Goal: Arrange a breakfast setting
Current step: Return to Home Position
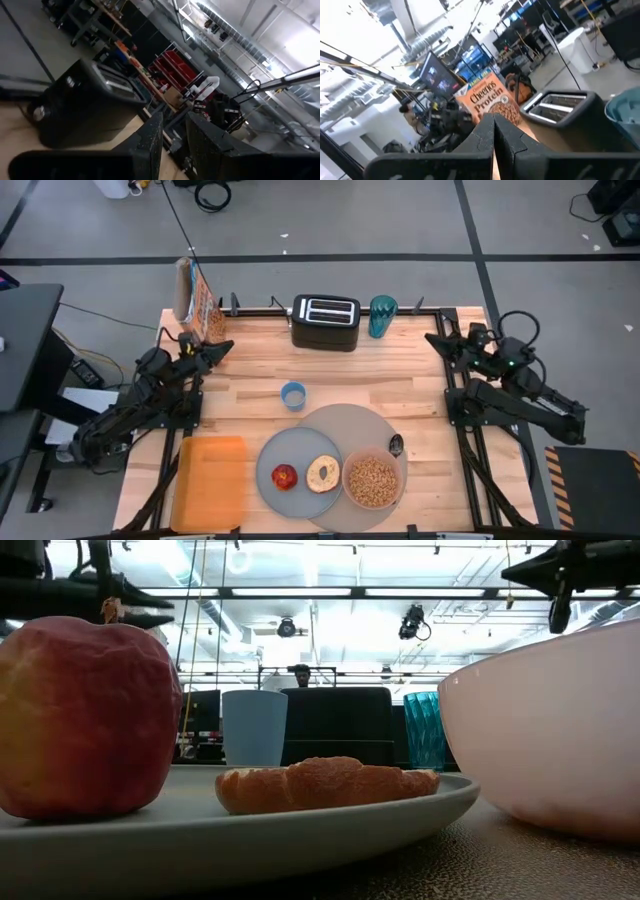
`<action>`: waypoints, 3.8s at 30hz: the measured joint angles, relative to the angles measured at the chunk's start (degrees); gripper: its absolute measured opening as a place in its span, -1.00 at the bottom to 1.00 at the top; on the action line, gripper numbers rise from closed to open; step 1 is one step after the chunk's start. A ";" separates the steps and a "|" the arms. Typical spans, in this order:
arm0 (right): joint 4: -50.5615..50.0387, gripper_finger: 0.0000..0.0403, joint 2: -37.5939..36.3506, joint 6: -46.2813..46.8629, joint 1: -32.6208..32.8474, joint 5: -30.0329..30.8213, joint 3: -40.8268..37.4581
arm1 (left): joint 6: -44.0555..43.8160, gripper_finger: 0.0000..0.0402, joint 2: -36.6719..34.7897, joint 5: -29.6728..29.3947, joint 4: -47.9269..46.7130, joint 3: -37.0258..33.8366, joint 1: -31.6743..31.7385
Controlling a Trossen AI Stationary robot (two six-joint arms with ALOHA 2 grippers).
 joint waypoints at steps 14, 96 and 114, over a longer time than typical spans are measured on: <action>13.40 -0.97 -2.71 9.46 1.29 0.16 -13.31 | -5.55 -0.54 -2.24 -0.06 4.95 -7.52 -0.69; 10.15 -0.92 -2.12 -34.45 3.78 -11.09 -20.37 | 49.61 -0.81 -1.73 -30.29 0.93 -7.61 -35.08; 10.16 -0.92 -2.12 -34.36 3.78 -11.10 -20.37 | 53.37 -0.81 -1.75 -30.25 3.49 -7.63 -35.08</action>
